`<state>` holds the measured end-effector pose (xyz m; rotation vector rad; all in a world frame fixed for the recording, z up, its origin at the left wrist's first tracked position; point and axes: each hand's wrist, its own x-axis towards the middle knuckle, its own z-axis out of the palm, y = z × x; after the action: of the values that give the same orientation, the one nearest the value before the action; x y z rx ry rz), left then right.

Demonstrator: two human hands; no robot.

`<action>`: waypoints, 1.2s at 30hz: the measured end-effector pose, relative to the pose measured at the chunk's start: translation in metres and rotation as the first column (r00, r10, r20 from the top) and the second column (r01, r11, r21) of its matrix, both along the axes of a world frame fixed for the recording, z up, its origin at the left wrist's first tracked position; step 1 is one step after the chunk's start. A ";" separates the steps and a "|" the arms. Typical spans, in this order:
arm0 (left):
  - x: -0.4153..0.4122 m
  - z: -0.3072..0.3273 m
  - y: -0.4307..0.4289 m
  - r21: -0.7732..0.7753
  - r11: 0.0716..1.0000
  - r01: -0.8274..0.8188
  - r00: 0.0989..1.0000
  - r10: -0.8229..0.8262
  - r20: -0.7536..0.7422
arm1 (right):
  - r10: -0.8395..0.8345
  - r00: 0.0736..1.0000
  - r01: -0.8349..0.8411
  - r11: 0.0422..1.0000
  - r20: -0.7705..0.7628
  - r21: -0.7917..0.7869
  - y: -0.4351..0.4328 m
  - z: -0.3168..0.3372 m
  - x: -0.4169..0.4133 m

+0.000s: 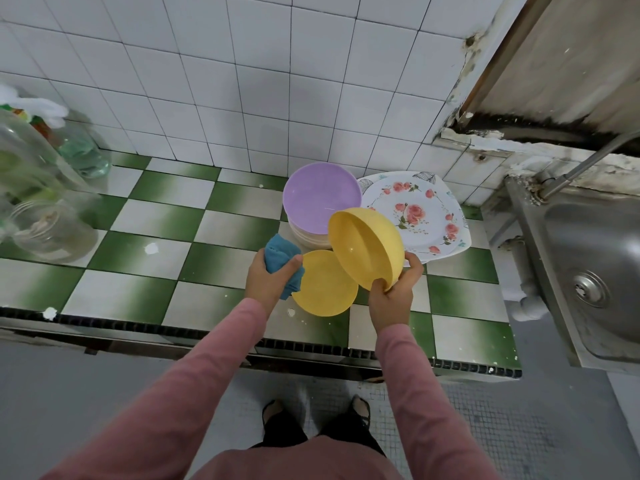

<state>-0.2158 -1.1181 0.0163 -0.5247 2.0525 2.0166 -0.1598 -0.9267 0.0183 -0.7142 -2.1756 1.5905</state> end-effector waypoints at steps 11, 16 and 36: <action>-0.001 0.006 0.020 0.040 0.999 -0.023 0.999 0.024 -0.025 | 0.056 0.998 -0.058 0.993 -0.026 -0.105 0.005 0.015 -0.003; -0.005 0.018 0.039 0.089 0.994 -0.064 0.996 0.069 -0.058 | 0.134 0.991 -0.127 0.976 0.025 -0.177 0.015 0.022 -0.009; -0.028 0.047 0.125 -0.676 0.428 0.600 0.621 -0.781 0.057 | 0.180 0.983 -0.150 0.629 -0.046 -0.763 0.045 0.035 -0.052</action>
<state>-0.2442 -0.9927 0.0630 0.5394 2.4952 0.8700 -0.2120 -0.8821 0.0535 -0.7631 -1.5286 2.6651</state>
